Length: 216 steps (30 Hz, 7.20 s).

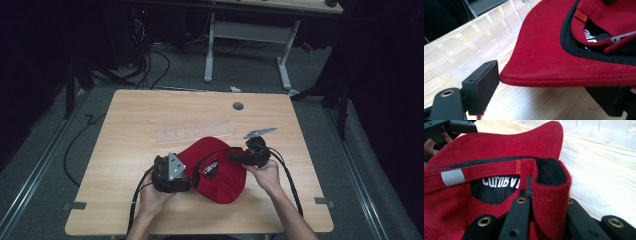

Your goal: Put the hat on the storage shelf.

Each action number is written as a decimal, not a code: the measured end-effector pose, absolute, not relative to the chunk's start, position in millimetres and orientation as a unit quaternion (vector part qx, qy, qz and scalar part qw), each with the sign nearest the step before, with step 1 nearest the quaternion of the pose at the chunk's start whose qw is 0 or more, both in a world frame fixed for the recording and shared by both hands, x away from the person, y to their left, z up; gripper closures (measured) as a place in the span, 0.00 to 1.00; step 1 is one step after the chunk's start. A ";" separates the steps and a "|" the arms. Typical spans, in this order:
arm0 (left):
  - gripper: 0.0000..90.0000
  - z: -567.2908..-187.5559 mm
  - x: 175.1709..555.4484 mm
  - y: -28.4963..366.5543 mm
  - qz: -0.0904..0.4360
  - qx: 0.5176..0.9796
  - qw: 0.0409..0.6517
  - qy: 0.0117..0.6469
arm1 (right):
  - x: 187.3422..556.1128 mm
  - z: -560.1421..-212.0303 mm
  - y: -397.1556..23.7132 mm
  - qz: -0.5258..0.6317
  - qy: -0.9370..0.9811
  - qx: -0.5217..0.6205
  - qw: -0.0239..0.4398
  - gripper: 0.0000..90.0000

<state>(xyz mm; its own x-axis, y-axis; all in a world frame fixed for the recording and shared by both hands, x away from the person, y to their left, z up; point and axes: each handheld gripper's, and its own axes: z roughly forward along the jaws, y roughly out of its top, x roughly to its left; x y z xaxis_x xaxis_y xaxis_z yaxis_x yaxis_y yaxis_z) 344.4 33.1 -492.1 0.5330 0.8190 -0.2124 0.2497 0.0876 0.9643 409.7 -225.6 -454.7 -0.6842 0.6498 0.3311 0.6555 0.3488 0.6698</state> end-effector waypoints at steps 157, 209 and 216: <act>0.95 -421.2 475.7 126.1 0.179 0.453 0.701 0.521 | 398.6 -531.1 -264.9 -0.335 -0.795 -0.462 -0.204 0.40; 0.93 -472.5 462.0 130.2 0.154 0.472 0.658 0.566 | 398.5 -531.2 -264.6 -0.335 -0.795 -0.462 -0.204 0.39; 0.84 -473.3 461.1 132.2 0.169 0.475 0.646 0.574 | 398.5 -531.2 -264.6 -0.335 -0.795 -0.462 -0.204 0.39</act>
<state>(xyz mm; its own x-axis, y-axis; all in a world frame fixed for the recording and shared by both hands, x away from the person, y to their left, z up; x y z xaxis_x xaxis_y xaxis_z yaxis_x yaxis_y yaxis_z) 461.1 132.2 -473.3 0.2847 0.7634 -0.5798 0.3258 0.4918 0.8075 398.5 -264.6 -531.2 -0.4895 0.8719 -0.0149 0.5984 0.3484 0.7215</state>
